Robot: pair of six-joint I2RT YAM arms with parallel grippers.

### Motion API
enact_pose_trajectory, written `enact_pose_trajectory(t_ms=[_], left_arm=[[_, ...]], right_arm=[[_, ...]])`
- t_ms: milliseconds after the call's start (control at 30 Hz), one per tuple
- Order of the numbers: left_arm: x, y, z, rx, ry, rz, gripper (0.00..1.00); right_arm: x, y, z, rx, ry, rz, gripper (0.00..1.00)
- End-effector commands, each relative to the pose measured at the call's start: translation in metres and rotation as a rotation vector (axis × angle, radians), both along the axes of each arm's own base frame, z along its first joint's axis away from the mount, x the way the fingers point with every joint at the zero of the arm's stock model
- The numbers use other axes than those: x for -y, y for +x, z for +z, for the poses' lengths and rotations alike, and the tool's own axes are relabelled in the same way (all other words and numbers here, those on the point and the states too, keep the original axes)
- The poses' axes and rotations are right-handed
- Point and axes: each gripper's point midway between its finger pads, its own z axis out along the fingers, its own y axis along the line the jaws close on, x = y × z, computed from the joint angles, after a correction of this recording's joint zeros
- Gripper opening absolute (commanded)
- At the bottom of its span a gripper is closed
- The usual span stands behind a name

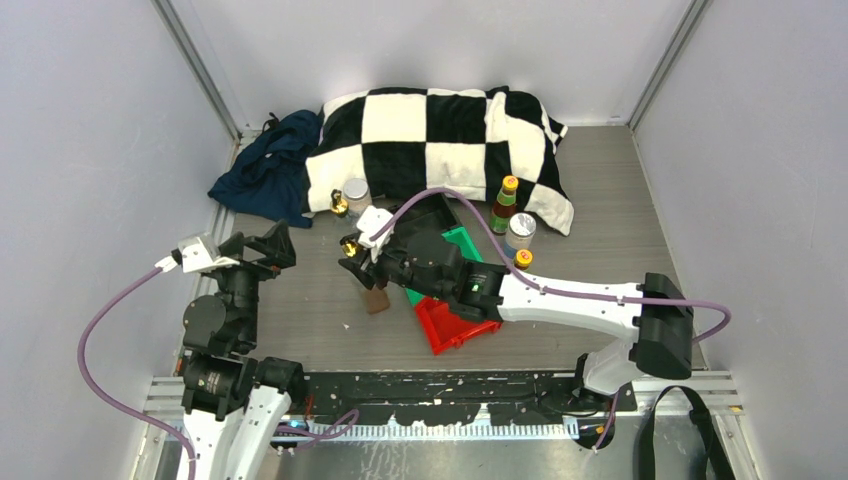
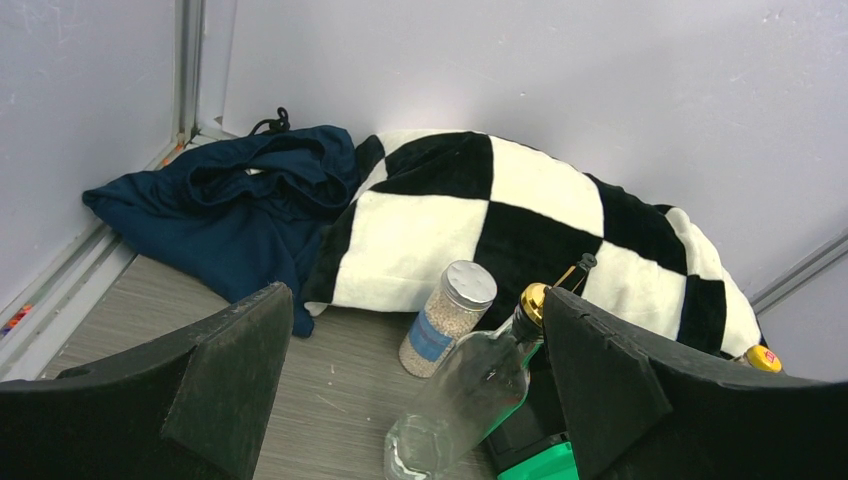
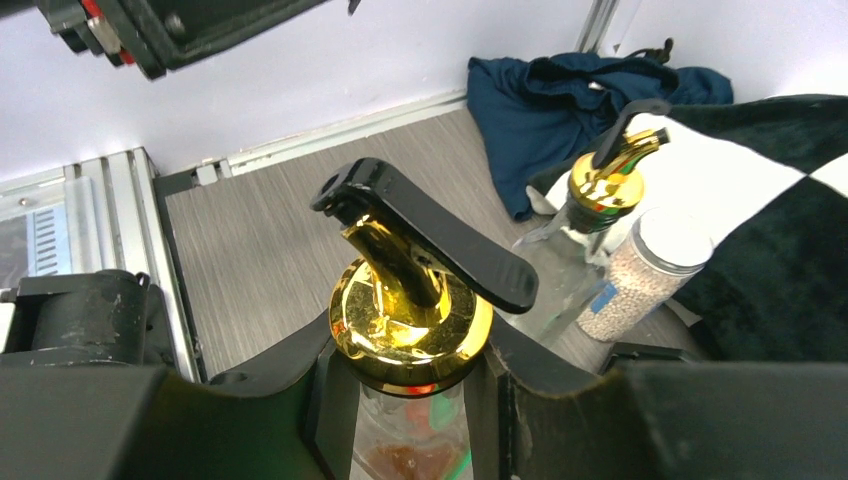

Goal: Organize the condiment bottles
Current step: Pick up the bottle from the center of the board.

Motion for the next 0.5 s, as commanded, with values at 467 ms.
enact_pose_trajectory(t_ms=[467], left_arm=[[0.003, 0.007, 0.005, 0.015, 0.007, -0.009, 0.95]], right_arm=[[0.077, 0.047, 0.131, 0.145, 0.222, -0.004, 0.01]])
